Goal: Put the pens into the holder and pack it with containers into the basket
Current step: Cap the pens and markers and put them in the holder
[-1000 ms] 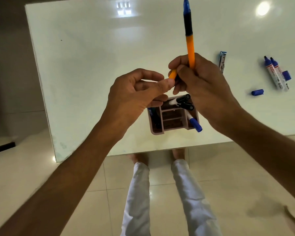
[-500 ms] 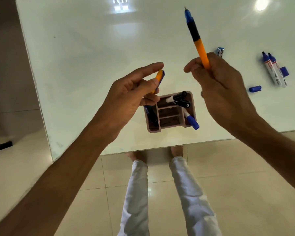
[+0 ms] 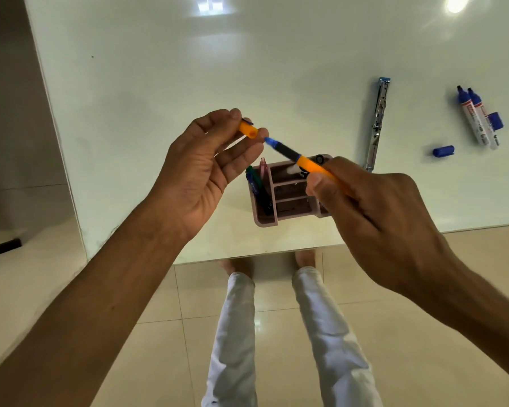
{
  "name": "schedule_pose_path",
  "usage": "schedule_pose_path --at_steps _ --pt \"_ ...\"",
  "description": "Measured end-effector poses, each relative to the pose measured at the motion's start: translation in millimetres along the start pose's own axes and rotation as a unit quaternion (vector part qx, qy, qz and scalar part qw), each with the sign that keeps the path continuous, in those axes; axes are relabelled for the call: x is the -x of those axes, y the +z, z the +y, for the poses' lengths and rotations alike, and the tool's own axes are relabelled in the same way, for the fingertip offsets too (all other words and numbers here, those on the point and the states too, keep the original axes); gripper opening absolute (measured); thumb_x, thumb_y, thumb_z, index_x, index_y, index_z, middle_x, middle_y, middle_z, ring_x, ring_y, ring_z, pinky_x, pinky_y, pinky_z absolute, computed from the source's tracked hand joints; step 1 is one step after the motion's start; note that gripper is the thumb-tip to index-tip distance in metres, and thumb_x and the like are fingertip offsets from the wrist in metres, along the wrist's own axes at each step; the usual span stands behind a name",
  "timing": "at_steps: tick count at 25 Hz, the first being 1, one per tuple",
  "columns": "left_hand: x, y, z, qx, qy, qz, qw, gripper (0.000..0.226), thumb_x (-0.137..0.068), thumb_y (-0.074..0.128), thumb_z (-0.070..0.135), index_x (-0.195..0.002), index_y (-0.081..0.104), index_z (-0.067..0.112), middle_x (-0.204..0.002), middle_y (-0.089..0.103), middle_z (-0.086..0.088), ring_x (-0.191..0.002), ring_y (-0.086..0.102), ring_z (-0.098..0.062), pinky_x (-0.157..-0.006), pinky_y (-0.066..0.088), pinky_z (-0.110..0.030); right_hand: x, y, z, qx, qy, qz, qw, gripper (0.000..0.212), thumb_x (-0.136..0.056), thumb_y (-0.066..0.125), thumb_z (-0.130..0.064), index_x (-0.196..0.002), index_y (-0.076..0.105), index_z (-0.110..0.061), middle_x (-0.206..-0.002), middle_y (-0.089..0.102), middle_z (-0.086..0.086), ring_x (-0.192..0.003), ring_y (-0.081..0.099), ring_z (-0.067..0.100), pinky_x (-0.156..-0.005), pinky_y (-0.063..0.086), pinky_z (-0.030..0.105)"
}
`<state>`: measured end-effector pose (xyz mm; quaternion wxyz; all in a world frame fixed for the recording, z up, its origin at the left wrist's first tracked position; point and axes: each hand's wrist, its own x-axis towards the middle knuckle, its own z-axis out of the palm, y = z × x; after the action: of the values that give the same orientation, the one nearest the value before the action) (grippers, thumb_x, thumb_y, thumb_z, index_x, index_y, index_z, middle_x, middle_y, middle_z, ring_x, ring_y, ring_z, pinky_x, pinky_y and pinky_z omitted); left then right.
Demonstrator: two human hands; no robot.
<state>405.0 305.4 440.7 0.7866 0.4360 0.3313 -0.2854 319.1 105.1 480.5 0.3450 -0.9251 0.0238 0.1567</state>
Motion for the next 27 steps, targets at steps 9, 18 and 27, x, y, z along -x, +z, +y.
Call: schedule_pose_path --at_steps 9,18,27 --pt "8 8 -5 -0.160 0.050 0.000 0.986 0.019 -0.100 0.070 0.014 -0.117 0.065 0.010 -0.095 0.082 -0.004 -0.085 0.082 -0.028 -0.075 0.065 -0.029 -3 6 0 0.005 0.016 -0.025 1.000 0.041 -0.106 0.036 -0.047 -0.105 0.066 -0.019 -0.070 0.063 -0.006 -0.050 0.055 0.008 -0.048 0.045 0.025" --pt "8 10 -8 -0.177 0.099 -0.016 0.979 0.008 -0.100 0.069 0.010 -0.107 0.074 0.011 -0.093 0.083 -0.008 -0.092 0.082 -0.026 -0.080 0.065 -0.032 -18 19 -13 -0.028 0.057 -0.012 0.998 0.044 -0.108 0.036 -0.045 -0.087 0.057 -0.014 -0.073 0.063 0.003 -0.066 0.063 0.022 -0.057 0.051 0.034" --pt "15 -23 45 -0.450 0.205 -0.073 0.866 0.013 -0.098 0.073 0.024 -0.105 0.068 0.015 -0.101 0.083 0.002 -0.090 0.082 -0.019 -0.080 0.067 -0.034 -60 -24 21 -0.130 0.121 0.117 0.977 0.045 -0.107 0.036 -0.048 -0.099 0.069 -0.018 -0.077 0.064 -0.010 -0.062 0.064 0.004 -0.055 0.046 0.017"
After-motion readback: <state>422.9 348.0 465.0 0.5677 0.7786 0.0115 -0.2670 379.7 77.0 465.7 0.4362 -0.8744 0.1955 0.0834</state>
